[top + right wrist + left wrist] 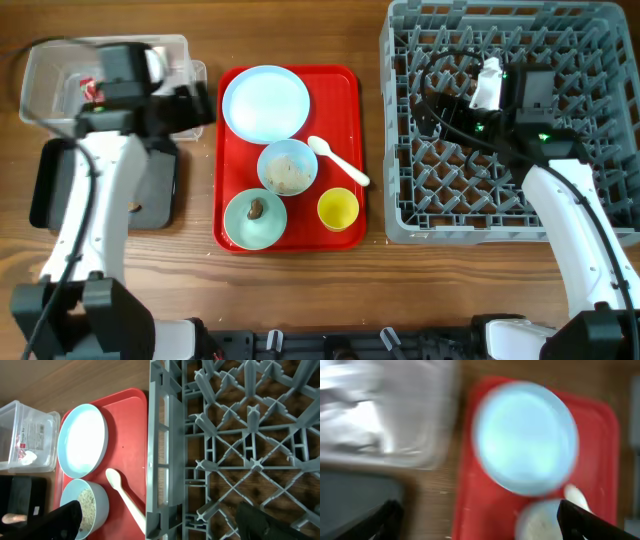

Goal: Sort waste into correct bins and load items into the dishwasher rack
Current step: 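Move the carrot left and release it onto the black tray, then grasp the light-blue rice bowl with left gripper and tip rice onto black tray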

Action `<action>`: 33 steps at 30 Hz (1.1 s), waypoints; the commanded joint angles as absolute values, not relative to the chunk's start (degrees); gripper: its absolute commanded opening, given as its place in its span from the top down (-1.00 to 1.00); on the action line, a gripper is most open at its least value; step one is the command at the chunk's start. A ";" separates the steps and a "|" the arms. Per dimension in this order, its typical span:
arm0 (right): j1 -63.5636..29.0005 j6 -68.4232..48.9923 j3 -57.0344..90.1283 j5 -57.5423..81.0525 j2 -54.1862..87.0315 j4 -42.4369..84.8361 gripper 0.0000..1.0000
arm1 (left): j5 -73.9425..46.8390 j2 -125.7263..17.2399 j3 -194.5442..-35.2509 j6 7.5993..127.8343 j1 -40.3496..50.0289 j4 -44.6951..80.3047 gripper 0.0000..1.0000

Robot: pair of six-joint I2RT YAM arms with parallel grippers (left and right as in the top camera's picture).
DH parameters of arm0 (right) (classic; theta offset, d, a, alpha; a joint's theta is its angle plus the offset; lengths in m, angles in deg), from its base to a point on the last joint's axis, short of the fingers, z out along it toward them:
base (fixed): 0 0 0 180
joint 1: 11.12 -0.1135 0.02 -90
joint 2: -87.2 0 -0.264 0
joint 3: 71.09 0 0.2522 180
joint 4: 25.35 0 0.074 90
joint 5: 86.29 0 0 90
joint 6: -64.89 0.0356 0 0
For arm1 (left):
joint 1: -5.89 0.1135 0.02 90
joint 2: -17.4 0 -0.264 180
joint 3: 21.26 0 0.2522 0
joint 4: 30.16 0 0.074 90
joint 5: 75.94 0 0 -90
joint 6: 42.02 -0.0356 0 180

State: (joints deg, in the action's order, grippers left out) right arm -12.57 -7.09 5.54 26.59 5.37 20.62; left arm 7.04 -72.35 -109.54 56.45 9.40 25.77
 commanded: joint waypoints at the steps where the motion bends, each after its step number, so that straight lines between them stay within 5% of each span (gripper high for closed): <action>1: -12.55 -6.46 5.96 26.02 5.00 20.62 -0.99 | -0.46 -76.70 -109.13 39.86 -0.74 26.32 -0.98; 12: -12.55 -6.48 5.96 26.02 5.00 20.62 -0.99 | 4.44 -85.44 -109.13 39.40 -23.98 25.44 -0.63; 28: -12.55 -5.43 5.96 26.02 5.00 20.62 -0.99 | 10.75 -95.26 -109.13 48.93 -25.73 26.34 0.92; 33: -12.55 -5.43 5.96 25.99 5.00 20.53 -0.99 | 10.67 -92.61 -115.95 52.12 -25.60 31.50 0.92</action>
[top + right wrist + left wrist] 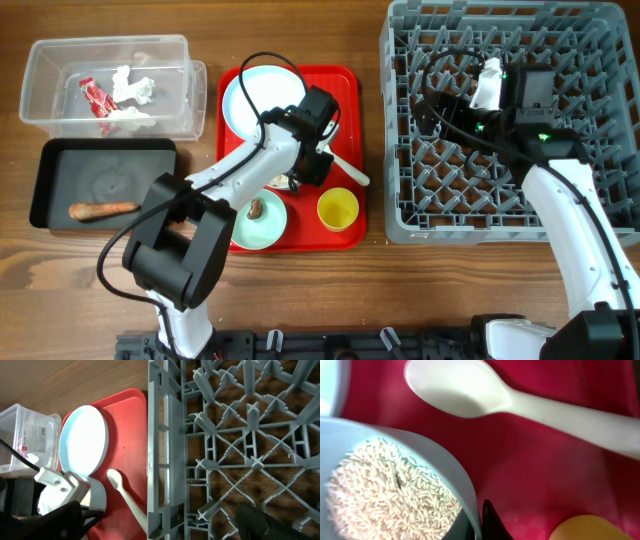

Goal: Sort waste into correct bins and load items into the dishwasher rack
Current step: 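Grasp the light-blue rice bowl with left gripper and tip rice onto black tray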

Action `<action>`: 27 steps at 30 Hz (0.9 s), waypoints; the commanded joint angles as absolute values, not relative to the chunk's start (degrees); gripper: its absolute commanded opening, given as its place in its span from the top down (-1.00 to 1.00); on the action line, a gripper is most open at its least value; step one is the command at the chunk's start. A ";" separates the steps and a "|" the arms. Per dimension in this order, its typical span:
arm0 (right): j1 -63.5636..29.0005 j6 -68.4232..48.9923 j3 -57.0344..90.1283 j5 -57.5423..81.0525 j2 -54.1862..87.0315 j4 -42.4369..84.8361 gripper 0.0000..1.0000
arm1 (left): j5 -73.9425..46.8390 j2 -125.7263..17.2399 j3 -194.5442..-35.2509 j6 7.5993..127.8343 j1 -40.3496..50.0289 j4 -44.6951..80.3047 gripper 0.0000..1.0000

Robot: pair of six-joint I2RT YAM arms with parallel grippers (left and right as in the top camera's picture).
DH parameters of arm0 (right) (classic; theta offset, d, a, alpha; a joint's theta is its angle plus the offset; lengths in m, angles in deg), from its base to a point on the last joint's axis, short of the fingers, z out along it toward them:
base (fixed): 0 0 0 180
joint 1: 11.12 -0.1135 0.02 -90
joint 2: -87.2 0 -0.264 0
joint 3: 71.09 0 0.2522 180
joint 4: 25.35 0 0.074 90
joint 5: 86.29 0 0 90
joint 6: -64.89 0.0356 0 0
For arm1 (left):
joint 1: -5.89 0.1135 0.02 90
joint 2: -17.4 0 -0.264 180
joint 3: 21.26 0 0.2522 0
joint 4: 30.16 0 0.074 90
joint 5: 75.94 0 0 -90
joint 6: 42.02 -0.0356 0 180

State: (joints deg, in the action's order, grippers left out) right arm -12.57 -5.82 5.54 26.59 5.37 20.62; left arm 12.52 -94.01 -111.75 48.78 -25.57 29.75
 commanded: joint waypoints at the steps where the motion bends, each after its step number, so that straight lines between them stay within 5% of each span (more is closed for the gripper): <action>1: -12.55 -5.45 5.96 25.99 5.00 20.53 -0.99 | 10.67 -91.85 -118.37 53.26 -25.18 33.14 0.92; 6: -12.55 -5.50 5.96 25.99 5.00 20.31 -0.99 | 8.74 -87.52 -126.44 55.97 -13.82 44.77 0.92; 13: -12.55 -5.50 5.96 25.97 5.00 20.16 -0.99 | -15.39 -86.76 -124.58 44.10 20.41 51.43 0.92; 17: -12.55 -5.45 5.96 25.99 5.00 19.77 -0.99 | -31.74 -86.84 -116.62 33.37 33.90 47.52 0.92; 27: -12.55 -5.39 5.96 26.02 5.00 18.87 -1.00 | -65.44 -86.84 -102.53 33.41 55.78 32.35 0.92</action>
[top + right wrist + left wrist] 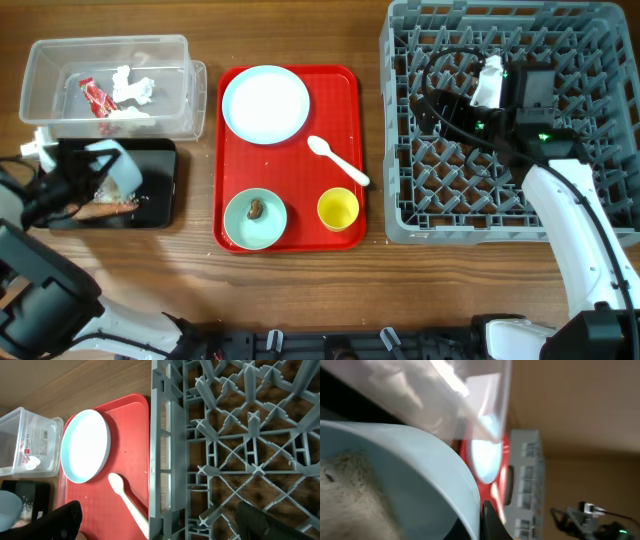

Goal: Sort waste into correct bins and load items into the dishwasher rack
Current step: 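Grasp the light-blue rice bowl with left gripper and tip rice onto black tray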

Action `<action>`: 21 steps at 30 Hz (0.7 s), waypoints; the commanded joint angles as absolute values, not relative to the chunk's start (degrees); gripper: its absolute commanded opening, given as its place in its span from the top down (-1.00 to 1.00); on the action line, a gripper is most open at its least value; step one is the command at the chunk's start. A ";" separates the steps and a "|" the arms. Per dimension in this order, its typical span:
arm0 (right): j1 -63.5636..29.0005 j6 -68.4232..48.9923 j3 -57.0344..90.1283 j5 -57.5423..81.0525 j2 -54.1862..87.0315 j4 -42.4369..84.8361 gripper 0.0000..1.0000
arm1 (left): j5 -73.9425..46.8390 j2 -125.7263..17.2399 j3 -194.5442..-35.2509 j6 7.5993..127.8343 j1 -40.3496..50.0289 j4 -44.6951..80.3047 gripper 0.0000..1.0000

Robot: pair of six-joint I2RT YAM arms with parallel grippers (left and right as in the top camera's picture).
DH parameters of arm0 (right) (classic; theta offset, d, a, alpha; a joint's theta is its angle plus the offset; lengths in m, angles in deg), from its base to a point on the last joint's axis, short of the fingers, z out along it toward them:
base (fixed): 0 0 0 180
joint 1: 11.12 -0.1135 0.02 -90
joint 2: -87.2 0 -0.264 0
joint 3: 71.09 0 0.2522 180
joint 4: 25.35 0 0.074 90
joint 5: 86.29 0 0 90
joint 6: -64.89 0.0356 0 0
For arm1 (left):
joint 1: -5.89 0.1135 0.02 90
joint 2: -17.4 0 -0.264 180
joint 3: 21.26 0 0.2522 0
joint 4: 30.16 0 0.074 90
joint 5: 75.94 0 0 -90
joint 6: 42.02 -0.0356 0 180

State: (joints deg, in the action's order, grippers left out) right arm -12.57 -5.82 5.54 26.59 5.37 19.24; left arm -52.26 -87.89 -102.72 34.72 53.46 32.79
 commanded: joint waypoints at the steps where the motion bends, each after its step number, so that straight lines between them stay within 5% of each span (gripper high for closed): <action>1: -12.55 -5.39 5.96 26.02 5.00 18.87 -0.99 | -68.89 -86.84 -102.53 33.41 56.54 32.37 0.92; 11: -12.55 -4.05 5.96 26.02 5.00 18.89 -0.99 | -76.26 -86.84 -102.53 54.64 60.13 31.52 0.92; 21: -12.55 -3.92 5.96 26.02 5.00 18.89 -0.99 | -76.00 -81.03 -102.53 60.19 54.82 28.72 0.92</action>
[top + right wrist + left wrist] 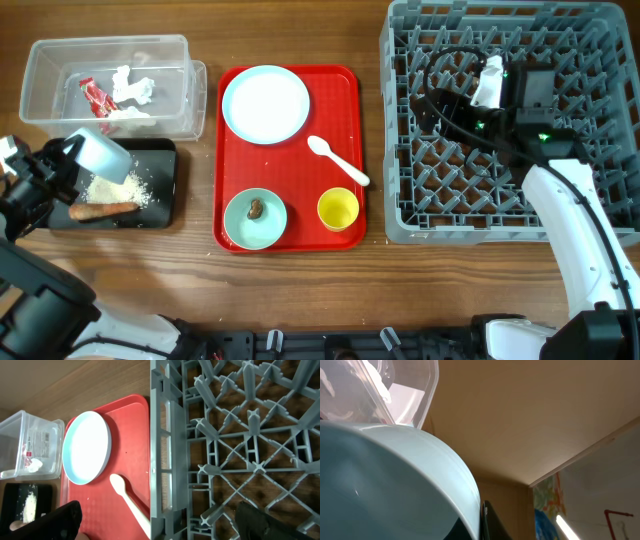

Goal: Sort waste into correct bins and load items into the dishwasher rack
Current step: 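Grasp the light-blue rice bowl with left gripper and tip rice onto black tray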

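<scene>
My left gripper is shut on the rim of a light blue bowl, tipped on its side over the black tray. White rice lies spilled on that tray beside an orange-brown food scrap. In the left wrist view the bowl looks empty, with one dark finger against its rim. My right gripper hangs open over the left side of the grey dishwasher rack.
The red tray carries a pale blue plate, a white spoon, a yellow cup and a small bowl with a brown scrap. A clear bin with wrappers stands behind the black tray.
The bowl has tipped further over the black tray. Its rice now lies on the tray and the bowl's inside shows bare. The right arm has not moved.
My left gripper was by the clear bin while the rice bowl stood on the red tray. Then it was shut on the bowl's rim there. Then it held the bowl over the black tray, where the rice now lies. The right gripper stayed open over the rack.
</scene>
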Action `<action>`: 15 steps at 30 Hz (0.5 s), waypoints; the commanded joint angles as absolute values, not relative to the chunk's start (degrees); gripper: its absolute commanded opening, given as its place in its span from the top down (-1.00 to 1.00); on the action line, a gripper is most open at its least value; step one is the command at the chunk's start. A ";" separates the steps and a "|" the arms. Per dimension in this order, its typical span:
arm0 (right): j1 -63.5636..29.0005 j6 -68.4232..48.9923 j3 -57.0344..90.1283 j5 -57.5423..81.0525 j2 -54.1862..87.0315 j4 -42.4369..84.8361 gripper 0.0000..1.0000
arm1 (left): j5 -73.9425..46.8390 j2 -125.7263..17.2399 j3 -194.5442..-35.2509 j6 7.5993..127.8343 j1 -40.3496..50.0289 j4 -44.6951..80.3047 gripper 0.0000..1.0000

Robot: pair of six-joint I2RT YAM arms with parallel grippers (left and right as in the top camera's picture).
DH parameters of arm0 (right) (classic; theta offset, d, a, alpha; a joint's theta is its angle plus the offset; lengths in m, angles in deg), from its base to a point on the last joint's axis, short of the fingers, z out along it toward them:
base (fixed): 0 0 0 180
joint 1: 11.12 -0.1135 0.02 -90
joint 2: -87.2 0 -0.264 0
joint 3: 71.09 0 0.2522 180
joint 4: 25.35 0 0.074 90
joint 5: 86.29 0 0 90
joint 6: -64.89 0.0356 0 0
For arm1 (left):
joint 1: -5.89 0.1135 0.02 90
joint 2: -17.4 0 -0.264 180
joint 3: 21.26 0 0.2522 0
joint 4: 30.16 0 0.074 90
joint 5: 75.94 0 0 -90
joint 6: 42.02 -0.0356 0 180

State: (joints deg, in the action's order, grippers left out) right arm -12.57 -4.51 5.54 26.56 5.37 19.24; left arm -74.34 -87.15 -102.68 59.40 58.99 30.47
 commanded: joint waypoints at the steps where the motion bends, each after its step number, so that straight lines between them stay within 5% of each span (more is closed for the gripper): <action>1: -12.55 -3.97 5.96 26.02 5.00 18.85 -0.99 | -74.58 -78.12 -102.55 60.27 51.71 25.77 0.92; 6: -12.55 -3.95 5.96 26.02 5.00 18.76 -0.99 | -33.81 -65.01 -102.53 64.65 21.13 14.60 0.92; 10: -12.55 -3.95 5.96 26.02 5.00 19.79 -0.99 | 7.67 -71.30 -102.50 54.11 -7.61 16.74 0.92; 15: -12.55 -3.95 5.96 25.99 5.00 19.79 -0.99 | 11.21 -84.29 -102.50 49.67 -21.60 17.90 0.92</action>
State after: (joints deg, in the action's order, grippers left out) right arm -12.57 -4.32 5.52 26.59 5.33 19.70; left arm 5.81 -79.30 -102.57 53.08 -17.16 17.49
